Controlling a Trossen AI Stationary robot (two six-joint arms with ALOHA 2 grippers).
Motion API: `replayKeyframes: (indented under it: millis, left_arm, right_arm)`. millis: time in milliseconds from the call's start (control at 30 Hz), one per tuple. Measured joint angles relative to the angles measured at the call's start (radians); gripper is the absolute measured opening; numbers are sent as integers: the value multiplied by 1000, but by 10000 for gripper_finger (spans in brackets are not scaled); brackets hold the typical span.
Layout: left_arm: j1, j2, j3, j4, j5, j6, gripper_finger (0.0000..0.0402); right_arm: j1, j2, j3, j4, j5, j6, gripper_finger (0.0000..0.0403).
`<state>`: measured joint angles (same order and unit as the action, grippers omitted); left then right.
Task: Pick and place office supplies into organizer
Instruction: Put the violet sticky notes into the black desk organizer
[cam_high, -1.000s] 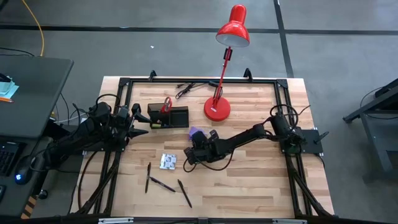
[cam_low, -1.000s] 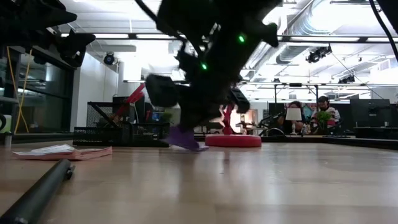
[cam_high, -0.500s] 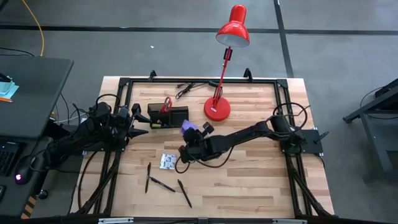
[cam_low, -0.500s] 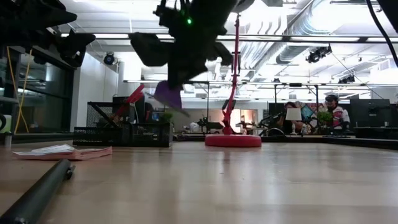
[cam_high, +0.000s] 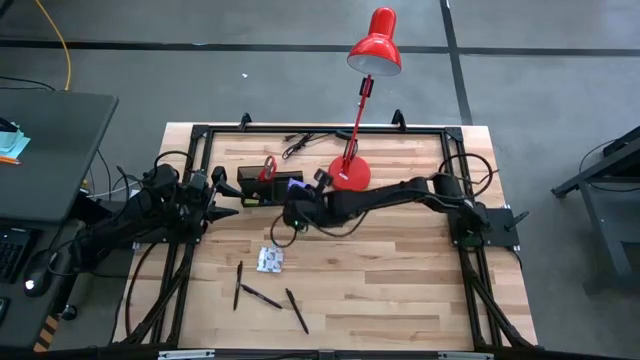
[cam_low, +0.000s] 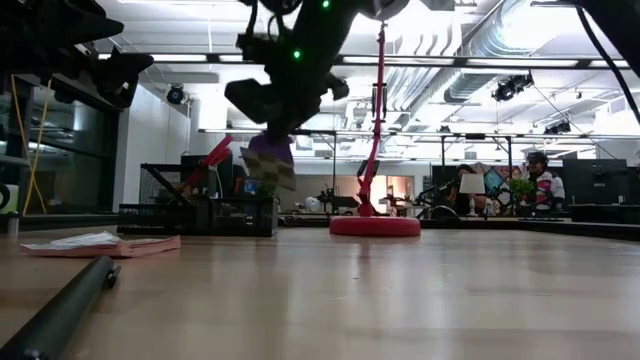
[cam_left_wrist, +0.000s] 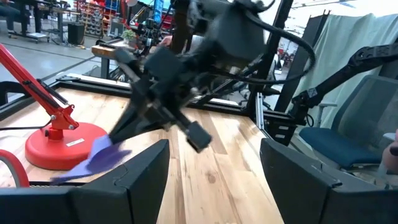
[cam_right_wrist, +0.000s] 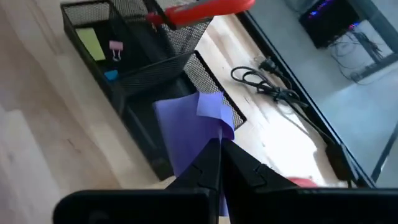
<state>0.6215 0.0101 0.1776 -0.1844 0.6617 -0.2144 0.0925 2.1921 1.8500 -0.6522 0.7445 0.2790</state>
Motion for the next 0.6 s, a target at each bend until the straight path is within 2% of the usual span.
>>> replayKeyframes:
  millis: [233, 367, 600]
  left_arm:
    - [0, 0, 0, 0, 0, 0, 239]
    - [0, 0, 0, 0, 0, 0, 239]
    - [0, 0, 0, 0, 0, 0, 239]
  right_arm:
    - [-52, 0, 0, 138, -123, -199, 1]
    - [-63, 0, 0, 172, -176, -231, 1]
    - [-87, 40, 1, 184, -205, -267, 0]
